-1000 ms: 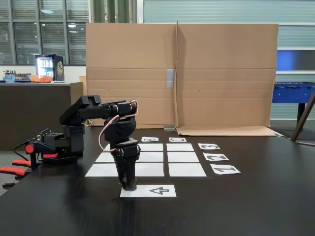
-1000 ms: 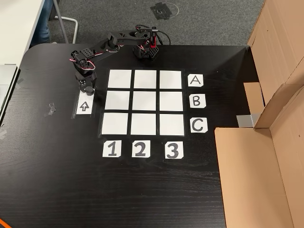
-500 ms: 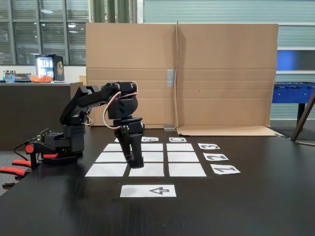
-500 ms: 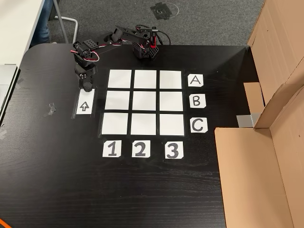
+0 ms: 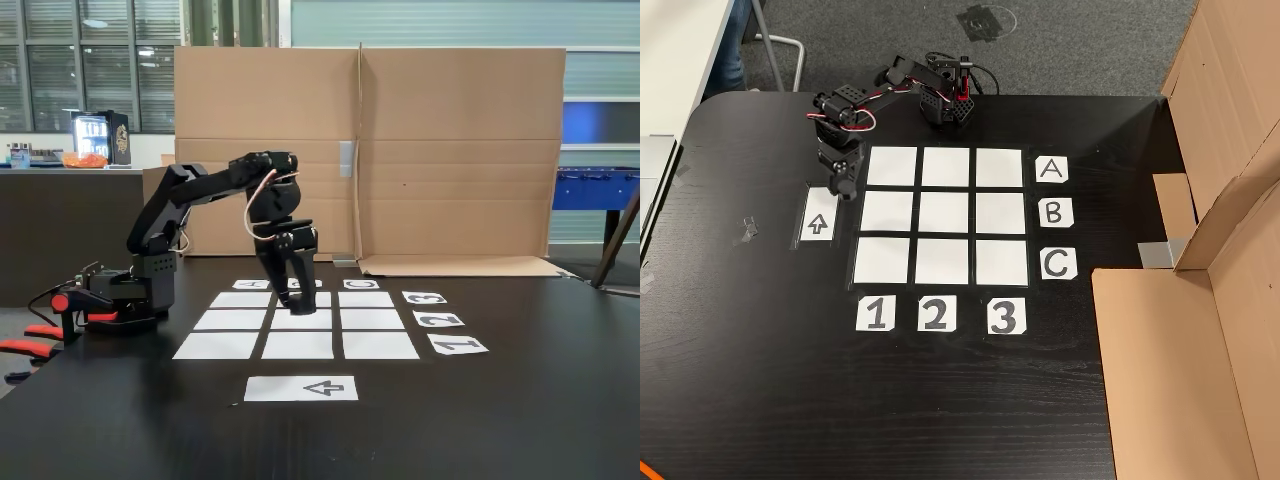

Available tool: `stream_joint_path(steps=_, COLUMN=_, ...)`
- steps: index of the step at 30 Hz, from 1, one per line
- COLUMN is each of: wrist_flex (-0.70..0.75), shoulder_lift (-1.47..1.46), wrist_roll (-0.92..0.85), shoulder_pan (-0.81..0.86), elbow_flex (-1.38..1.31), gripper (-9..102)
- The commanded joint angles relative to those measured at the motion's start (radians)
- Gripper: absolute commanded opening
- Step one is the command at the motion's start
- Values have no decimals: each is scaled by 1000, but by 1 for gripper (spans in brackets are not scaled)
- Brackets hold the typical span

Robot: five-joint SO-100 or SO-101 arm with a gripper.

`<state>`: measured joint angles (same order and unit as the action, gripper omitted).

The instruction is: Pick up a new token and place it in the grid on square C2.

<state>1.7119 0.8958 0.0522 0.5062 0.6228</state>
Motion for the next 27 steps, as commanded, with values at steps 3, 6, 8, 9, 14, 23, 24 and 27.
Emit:
stream_joint_path(steps=3, wrist_flex=5, shoulder_lift=98, wrist_roll=8, shoulder_pan=-75, elbow_flex=14, gripper=-1)
stream_joint_path(steps=6, wrist_flex=3, shoulder_lift=110, wrist_roll=15, shoulder_pan=-118, elbow_flex=25, gripper=-1)
stream_joint_path(steps=8, wrist_flex=3, shoulder_lift=117, wrist_roll=20, shoulder_pan=-147, elbow_flex=28, gripper=-1)
stream_joint_path(steps=9, wrist_flex=3, shoulder_lift=120, wrist_roll=25, shoulder_pan=-163, elbow_flex=28, gripper=-1)
stream_joint_path(steps=14, wrist_flex=-3, shoulder_lift=124, wrist_roll=55, shoulder_pan=-250, elbow_flex=34, gripper=-1)
stream_joint_path(steps=23, wrist_flex=-14, shoulder_lift=129, wrist_roll=129, shoulder_pan=-420, elbow_flex=31, gripper=-1)
stream_joint_path(steps=24, wrist_flex=-15, shoulder_lift=126, wrist_roll=135, shoulder_pan=-430, elbow_flex=31, gripper=-1)
stream_joint_path(steps=27, wrist_flex=-28, shoulder_lift=114, wrist_roll=143, shoulder_pan=-449, elbow_flex=32, gripper=-1)
